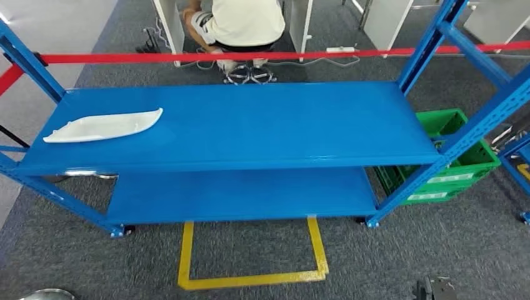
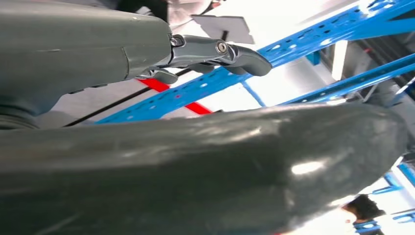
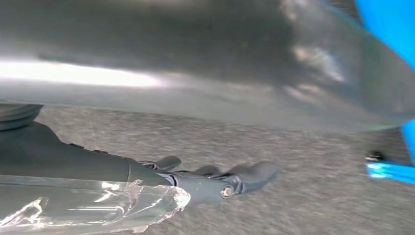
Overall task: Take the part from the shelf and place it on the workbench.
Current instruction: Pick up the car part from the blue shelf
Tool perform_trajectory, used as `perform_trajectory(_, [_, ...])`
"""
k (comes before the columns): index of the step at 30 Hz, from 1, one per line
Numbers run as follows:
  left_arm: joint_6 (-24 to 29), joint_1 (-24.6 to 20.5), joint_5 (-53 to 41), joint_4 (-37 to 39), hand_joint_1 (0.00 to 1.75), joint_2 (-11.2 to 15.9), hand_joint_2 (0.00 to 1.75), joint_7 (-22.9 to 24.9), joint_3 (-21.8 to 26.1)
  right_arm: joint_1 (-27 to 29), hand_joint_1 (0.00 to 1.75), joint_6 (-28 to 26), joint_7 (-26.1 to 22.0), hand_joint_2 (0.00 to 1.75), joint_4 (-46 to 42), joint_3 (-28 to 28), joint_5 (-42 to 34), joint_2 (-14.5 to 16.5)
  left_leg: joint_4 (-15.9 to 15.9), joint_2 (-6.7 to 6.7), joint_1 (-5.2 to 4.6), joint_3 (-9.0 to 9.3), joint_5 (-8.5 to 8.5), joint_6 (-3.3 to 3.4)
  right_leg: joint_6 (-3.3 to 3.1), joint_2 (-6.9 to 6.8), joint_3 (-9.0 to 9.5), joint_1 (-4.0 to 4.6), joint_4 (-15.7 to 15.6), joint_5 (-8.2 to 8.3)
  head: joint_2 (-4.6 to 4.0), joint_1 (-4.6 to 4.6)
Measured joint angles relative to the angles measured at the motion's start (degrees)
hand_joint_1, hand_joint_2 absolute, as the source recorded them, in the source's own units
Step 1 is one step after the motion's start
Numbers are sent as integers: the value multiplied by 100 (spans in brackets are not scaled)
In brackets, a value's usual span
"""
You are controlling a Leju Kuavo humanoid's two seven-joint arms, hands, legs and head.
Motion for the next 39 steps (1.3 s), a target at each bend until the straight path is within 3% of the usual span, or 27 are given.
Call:
perform_trajectory(2, [136,42,-132,-95,0,138,0,6,-129,0,0,-35,51,0,-1,45,2,-35,-8,13,1,142,-105,38,13,-43,-508,7,758,-111,-1,37])
perform_trajectory(3, [199,72,-210,-135,0,215,0,29,-193,11,0,-60,84,0,0,70,2,-52,-9,13,-1,206,-173,45,16,-49,-801,10,1091,-265,0,49])
perform_trajectory(4, [250,104,-282,-173,0,292,0,65,-254,27,0,-86,111,0,1,96,3,-66,-10,11,-2,283,-248,49,15,-50,-1037,14,1277,-456,1,56])
perform_trajectory(6, [319,153,-405,-243,0,437,0,176,-356,50,0,-132,151,0,1,144,3,-93,-13,9,-2,491,-428,44,3,-53,-1263,18,1133,-669,2,65])
perform_trajectory(7, [344,164,-460,-270,0,508,0,242,-403,60,0,-151,167,0,1,169,3,-108,-15,9,-2,612,-532,34,-11,-63,-1283,19,859,-544,1,71])
perform_trajectory(10, [376,186,-589,-315,0,699,0,474,-524,100,0,-196,222,0,1,247,-3,-143,-44,1,-17,956,-846,-41,-89,-139,-1191,42,180,541,1,73])
perform_trajectory(11, [373,192,-619,-330,0,759,0,551,-557,107,0,-210,237,0,-7,269,-5,-150,-80,-3,-18,1061,-897,-83,-129,-147,-1127,57,125,730,1,68])
perform_trajectory(13, [365,183,-677,-370,0,881,0,673,-610,87,0,-239,254,0,-25,303,-3,-166,83,-8,-13,1076,-754,-167,-213,-114,-948,63,63,626,2,59])
perform_trajectory(14, [367,172,-704,-383,0,935,0,704,-631,72,0,-254,264,0,-32,319,1,-176,396,-12,-11,920,-563,-205,-249,-95,-849,47,0,570,2,55])
perform_trajectory(16, [381,167,-748,-391,0,1017,0,745,-664,54,0,-279,293,0,-32,349,13,-191,1245,-19,-7,312,-318,-265,-301,-69,-600,10,-158,462,2,45])
perform_trajectory(17, [390,175,-770,-391,0,1046,0,765,-682,55,0,-293,309,0,-32,368,18,-198,1562,-20,-2,-10,-400,-287,-316,-57,-454,2,-241,399,2,44])
perform_trajectory(18, [397,185,-793,-391,0,1074,0,793,-702,58,0,-311,326,0,-32,390,22,-204,1730,-20,5,-287,-638,-301,-323,-40,-293,-5,-322,329,2,43])
perform_trajectory(20, [393,200,-832,-391,0,1134,0,888,-745,62,0,-350,361,0,-32,445,19,-216,1719,-20,14,-688,-1214,-321,-310,8,63,-25,-451,182,2,43])
perform_trajectory(21, [371,203,-860,-391,0,1171,44,966,-765,62,0,-372,378,0,-32,471,14,-223,1581,-20,18,-814,-1353,-328,-294,32,240,-38,-495,103,2,42])
perform_trajectory(22, [322,211,-898,-391,0,1211,87,1078,-789,62,0,-394,399,0,-32,496,9,-231,1356,-20,22,-900,-1266,-329,-267,54,398,-51,-526,11,2,40])
perform_trajectory(23, [255,219,-951,-387,0,1257,131,1212,-821,64,0,-420,424,0,-32,517,4,-242,1051,-19,30,-959,-846,-324,-241,73,526,-60,-549,-92,2,36])
perform_trajectory(24, [173,227,-1021,-380,0,1308,175,1359,-860,66,0,-442,459,0,-31,541,-2,-260,674,-12,39,-1018,-266,-317,-214,91,654,-59,-547,-202,2,14])
perform_trajectory(25, [90,238,-1090,-371,0,1365,175,1502,-906,66,0,-462,493,0,-33,565,-8,-279,390,-7,43,-1038,275,-302,-186,107,756,-50,-564,-328,2,16])
perform_trajectory(26, [31,248,-1149,-364,0,1420,175,1602,-950,63,0,-475,519,0,-40,588,-12,-300,199,-4,42,-1033,664,-283,-172,121,867,-41,-607,-450,2,18])
perform_trajectory(27, [-9,249,-1192,-359,0,1476,175,1672,-984,51,0,-482,537,0,-55,609,-16,-318,108,-3,33,-1004,776,-258,-151,133,983,-36,-674,-556,2,18])
perform_trajectory(29, [-34,240,-1229,-360,0,1571,175,1720,-1030,26,0,-487,543,0,-96,633,-16,-342,69,-19,38,-861,765,-187,-98,111,1179,-41,-825,-670,2,11])
perform_trajectory(31, [-67,231,-1261,-362,0,1647,175,1782,-1069,15,0,-489,554,0,-121,657,-16,-362,-12,-20,55,-751,811,-90,-52,30,1099,-39,-531,-872,2,23])
perform_trajectory(33, [-145,234,-1360,-359,0,1736,175,1958,-1129,17,0,-506,599,0,-124,684,-23,-384,-26,-15,35,-693,797,-18,-46,-38,621,-29,268,-1260,2,60])
perform_trajectory(34, [-202,234,-1444,-356,0,1796,175,2095,-1161,21,0,-517,631,0,-124,703,-32,-398,-25,-15,19,-664,764,-2,-51,-47,349,-19,642,-1374,2,63])
perform_trajectory(35, [-258,235,-1536,-352,0,1868,175,2233,-1193,25,0,-519,656,0,-123,726,-47,-415,-22,-17,1,-629,726,12,-66,-49,142,-5,855,-1356,2,63])
perform_trajectory(37, [-388,234,-1742,-340,0,2027,175,2531,-1256,37,0,-468,676,0,-122,781,-112,-487,-19,-21,-34,-541,653,26,-127,-50,3,29,621,-925,2,62])
perform_trajectory(39, [-548,233,-1907,-324,0,2230,175,2768,-1338,44,0,-391,652,0,-115,822,-201,-596,-9,-29,-72,-463,595,13,-215,-55,104,71,-82,-337,2,59])
